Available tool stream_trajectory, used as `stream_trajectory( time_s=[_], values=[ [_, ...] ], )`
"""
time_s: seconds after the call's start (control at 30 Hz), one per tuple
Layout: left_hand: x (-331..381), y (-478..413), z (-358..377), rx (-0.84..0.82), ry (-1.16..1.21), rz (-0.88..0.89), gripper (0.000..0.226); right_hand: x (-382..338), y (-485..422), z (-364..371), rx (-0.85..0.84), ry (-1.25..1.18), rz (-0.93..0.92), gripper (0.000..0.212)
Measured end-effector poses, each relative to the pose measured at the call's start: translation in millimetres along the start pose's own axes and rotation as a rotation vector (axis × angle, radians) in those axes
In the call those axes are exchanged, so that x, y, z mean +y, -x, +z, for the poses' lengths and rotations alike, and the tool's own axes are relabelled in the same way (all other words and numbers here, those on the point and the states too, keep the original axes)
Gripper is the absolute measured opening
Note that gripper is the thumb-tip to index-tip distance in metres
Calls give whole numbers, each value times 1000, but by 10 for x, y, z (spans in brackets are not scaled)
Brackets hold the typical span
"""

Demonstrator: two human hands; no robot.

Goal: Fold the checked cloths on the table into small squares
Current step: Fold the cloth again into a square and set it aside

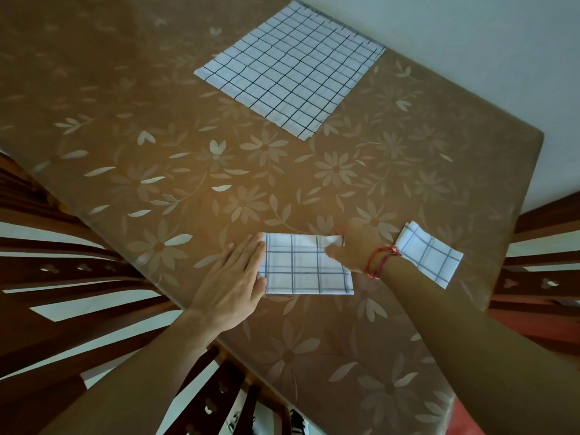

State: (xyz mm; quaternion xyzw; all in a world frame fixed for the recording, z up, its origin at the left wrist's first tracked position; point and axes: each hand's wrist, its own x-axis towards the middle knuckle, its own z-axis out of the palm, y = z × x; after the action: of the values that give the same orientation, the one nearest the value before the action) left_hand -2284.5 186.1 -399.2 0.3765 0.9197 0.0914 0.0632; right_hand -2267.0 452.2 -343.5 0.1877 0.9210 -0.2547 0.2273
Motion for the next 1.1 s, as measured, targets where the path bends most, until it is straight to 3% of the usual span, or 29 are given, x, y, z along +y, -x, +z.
stream_trajectory(
  time_s=[0.1, 0.3, 0.4, 0.53, 0.67, 0.9, 1.0, 1.1],
  values=[
    [-10, 3, -49, 27, 50, 1, 64, 85, 107, 14, 114, -106, -24, 18],
    [172, 87, -163, 83, 97, 49, 58, 151, 488, 120, 184, -571, 225, 17],
    [305, 144, -135, 75, 114, 109, 61, 158, 647, 229, 156, -816, 325, 6],
    [423, 199, -94, 87, 140, 180, 71, 96, 832, 418, 102, -1114, 467, 12],
    [475, 240, -47, 125, 100, 220, 64, 18, 941, 589, 28, -1361, 515, 17],
    [480, 353, 48, 116, 30, 194, 47, -22, 1084, 662, -138, -1384, 476, 28],
    [495, 409, 52, 100, 52, 169, 52, 30, 1163, 626, -112, -1255, 403, 33],
    [501, 432, 35, 89, 73, 146, 55, 167, 1224, 653, -18, -1009, 307, 51]
  ],
)
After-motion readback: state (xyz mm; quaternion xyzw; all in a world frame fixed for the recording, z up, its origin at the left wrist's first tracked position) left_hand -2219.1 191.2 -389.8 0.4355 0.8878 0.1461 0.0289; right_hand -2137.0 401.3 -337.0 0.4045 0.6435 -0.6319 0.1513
